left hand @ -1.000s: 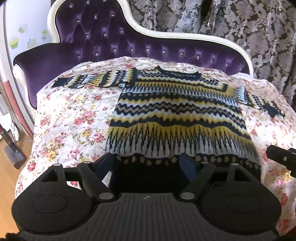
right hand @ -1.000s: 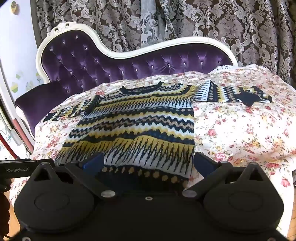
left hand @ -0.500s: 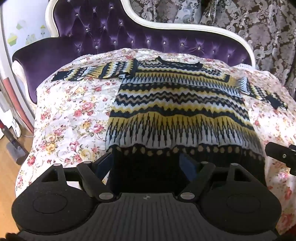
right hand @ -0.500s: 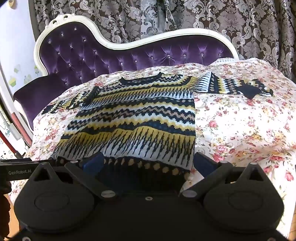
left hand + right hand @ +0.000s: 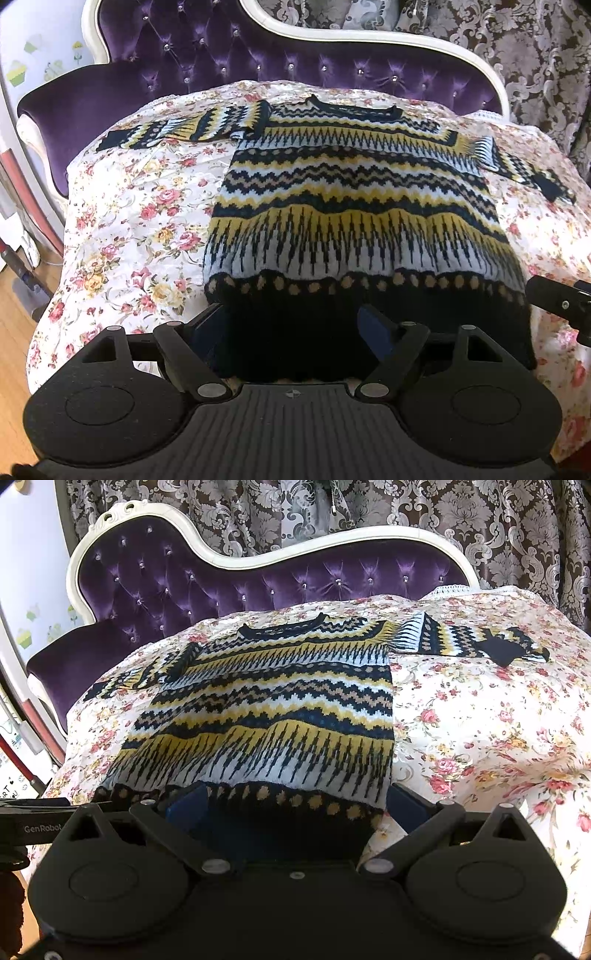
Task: Fold small clothes
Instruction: 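Move both tools over the spread-out patterned sweater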
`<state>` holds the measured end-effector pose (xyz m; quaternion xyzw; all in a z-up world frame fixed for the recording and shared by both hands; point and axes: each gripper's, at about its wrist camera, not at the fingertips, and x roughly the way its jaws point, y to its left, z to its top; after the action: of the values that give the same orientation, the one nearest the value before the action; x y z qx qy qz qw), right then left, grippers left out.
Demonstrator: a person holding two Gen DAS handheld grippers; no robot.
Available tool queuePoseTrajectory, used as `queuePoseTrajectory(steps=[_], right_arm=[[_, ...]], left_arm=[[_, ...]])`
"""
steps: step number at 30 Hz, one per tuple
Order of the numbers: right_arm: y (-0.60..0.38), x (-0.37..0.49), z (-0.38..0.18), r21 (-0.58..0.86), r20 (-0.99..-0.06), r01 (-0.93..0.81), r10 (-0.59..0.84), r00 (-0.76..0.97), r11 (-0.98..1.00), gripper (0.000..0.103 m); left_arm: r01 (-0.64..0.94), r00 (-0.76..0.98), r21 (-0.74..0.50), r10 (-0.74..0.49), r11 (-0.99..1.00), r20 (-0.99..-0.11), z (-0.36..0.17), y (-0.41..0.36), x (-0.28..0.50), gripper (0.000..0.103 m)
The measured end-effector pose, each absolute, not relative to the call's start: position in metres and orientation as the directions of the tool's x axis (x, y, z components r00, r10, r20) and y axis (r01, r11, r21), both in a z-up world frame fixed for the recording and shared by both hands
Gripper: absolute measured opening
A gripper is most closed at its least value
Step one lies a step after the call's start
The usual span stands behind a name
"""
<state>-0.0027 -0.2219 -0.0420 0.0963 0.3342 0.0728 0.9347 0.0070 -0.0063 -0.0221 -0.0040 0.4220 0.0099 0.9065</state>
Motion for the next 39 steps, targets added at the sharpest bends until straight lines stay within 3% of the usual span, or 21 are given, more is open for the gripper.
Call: queuePoseTrajectory(steps=[39], right_arm=[[-0.2198, -0.001, -0.0486, 0.245, -0.627, -0.075, 0.217, 0.748, 0.967, 0.102]], left_arm=[[-0.022, 0.604, -0.012, 0.004, 1.0, -0.797, -0.0309, -0.0088, 0.01, 0.077]])
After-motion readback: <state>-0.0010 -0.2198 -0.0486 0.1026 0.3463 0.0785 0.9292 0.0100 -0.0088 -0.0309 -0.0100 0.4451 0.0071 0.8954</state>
